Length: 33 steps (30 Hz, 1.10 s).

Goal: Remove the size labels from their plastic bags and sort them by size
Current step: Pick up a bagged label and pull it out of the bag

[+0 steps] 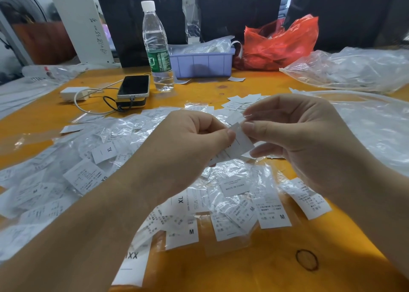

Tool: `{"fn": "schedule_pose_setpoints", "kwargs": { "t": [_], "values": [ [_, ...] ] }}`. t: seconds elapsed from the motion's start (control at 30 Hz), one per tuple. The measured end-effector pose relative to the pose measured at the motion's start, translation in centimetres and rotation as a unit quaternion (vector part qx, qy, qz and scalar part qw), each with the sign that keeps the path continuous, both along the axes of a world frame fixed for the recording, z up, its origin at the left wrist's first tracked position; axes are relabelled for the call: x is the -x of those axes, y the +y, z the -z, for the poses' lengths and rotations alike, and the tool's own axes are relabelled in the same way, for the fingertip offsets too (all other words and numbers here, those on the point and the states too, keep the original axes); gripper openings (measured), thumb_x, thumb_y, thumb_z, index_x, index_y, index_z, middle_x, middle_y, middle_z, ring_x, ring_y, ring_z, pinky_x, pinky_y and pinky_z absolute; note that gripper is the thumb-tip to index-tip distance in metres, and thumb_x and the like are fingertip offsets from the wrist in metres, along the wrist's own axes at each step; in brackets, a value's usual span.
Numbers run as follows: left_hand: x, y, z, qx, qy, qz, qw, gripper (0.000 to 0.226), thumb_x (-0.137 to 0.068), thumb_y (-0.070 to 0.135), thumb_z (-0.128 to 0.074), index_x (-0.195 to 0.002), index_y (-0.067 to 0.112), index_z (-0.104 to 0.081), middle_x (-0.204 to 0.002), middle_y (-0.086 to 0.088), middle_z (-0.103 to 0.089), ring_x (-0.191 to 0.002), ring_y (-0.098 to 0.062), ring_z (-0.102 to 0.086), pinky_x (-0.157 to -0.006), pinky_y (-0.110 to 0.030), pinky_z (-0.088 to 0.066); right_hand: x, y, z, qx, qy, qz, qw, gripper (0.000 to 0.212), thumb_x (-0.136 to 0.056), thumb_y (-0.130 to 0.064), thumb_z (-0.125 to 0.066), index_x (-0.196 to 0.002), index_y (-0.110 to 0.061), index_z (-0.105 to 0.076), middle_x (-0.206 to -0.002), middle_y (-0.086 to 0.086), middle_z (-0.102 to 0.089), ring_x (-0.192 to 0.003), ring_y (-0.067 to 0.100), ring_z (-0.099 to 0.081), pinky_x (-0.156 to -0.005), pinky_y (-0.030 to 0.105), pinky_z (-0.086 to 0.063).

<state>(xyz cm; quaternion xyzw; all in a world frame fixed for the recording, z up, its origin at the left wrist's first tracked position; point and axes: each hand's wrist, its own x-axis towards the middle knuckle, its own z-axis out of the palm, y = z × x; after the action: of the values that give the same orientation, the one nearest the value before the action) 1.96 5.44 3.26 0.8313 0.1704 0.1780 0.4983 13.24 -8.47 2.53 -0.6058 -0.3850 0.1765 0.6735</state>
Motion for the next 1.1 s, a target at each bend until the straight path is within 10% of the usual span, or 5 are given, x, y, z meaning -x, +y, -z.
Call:
{"fn": "schedule_pose_setpoints", "kwargs": {
  "t": [0.97,1.1],
  "values": [
    [0.16,-0.16,-0.22,-0.071,0.001,-0.017,0.997,0.012,-0.085,0.030,-0.069,-0.076,0.023,-0.073,-0.070,0.000,-0.072,-0.060,-0.016,-0.063,-0.057,-0.031,-0.052,0.54,0.20,0.22,0.080,-0.110,0.001,0.991,0.033,-0.073,-0.001,-0.078,-0.097,-0.020,-0.067,-0.075,0.001,-0.075,-0.068,0.020,-0.072,-0.067,0.036,-0.061],
    [0.13,-0.07,-0.17,-0.069,-0.003,-0.040,0.997,0.018,-0.086,0.027,-0.070,-0.069,0.021,-0.071,-0.063,0.005,-0.070,-0.046,0.000,-0.054,-0.044,-0.013,-0.041,0.63,0.20,0.23,0.065,-0.123,0.020,0.990,0.033,-0.076,0.003,-0.076,-0.099,-0.020,-0.067,-0.077,-0.002,-0.076,-0.069,0.014,-0.072,-0.072,0.033,-0.060]
  ]
}}
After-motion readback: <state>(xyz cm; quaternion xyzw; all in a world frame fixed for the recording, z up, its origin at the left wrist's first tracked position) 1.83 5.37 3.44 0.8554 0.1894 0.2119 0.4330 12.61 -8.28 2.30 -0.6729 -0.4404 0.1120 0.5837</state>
